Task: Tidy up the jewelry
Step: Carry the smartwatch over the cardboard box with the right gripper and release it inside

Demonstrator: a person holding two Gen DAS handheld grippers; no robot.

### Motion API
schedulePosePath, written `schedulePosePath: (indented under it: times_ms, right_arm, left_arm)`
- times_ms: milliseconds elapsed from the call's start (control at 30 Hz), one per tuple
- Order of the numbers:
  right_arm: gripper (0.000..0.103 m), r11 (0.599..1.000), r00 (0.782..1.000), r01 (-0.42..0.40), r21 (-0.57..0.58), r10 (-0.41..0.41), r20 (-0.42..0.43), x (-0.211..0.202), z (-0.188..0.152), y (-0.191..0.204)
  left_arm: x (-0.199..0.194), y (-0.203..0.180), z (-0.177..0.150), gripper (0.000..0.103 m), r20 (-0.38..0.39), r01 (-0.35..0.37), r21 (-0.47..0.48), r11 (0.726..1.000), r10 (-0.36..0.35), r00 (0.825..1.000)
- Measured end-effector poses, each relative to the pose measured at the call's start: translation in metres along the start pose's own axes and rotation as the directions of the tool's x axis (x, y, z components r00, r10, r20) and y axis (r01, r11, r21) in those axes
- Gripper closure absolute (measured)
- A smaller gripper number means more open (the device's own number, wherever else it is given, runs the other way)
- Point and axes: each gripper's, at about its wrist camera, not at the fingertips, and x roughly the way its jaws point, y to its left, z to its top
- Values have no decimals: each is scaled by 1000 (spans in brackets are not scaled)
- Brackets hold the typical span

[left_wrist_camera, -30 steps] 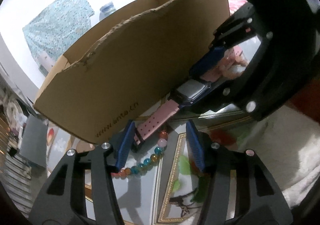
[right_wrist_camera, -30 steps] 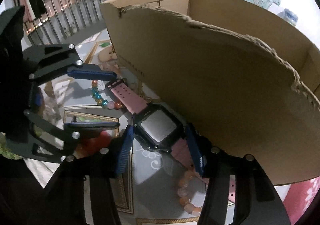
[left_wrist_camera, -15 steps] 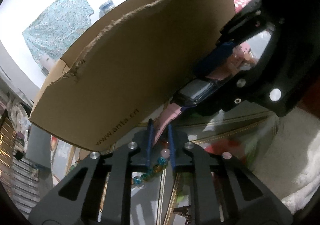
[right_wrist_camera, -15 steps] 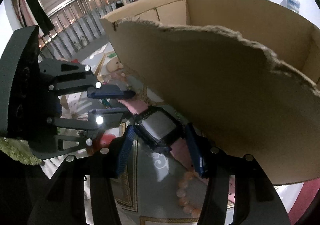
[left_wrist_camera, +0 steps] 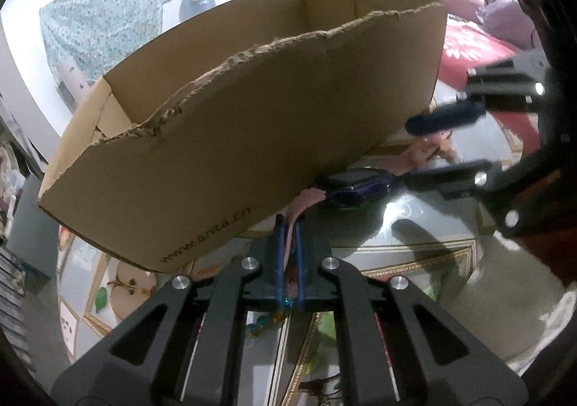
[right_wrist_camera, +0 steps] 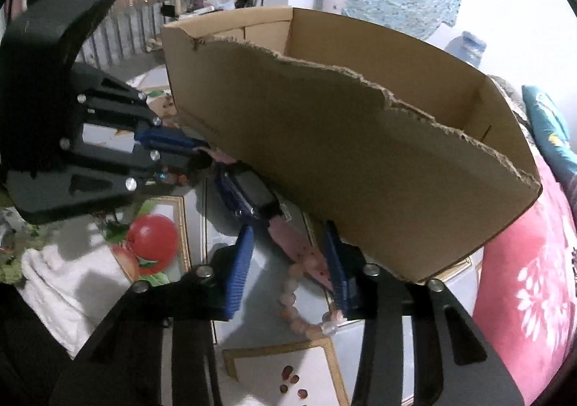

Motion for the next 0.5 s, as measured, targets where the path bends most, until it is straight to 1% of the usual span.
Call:
schedulePosePath:
  times_ms: [133,200,267,367,500]
  right_arm:
    - [72,996,997,71,-60,-71,-5,10,0,18]
    - [74,988,993,114,-101,-116,-8,16,0,27]
    - [76,982,990,142,-126,-144,-7,20,-1,35]
    - [81,978,986,168,-124,-169,2,23,-2,39]
    - [91,976,980,198,-96,-197,16,23,-3,40]
  left_arm:
    - [0,3,2,99,-3,21,-34,999,-21,1000]
    - [1,2,2,99,-4,24,-42,999,-24,1000]
    - [0,2,2,99,-2,27,-47,999,-28,1000]
    - [-5,3,3,100,12,29,-49,998,-29,1000]
    - [-17,8,4,100,39,32,-49,998,-30,999]
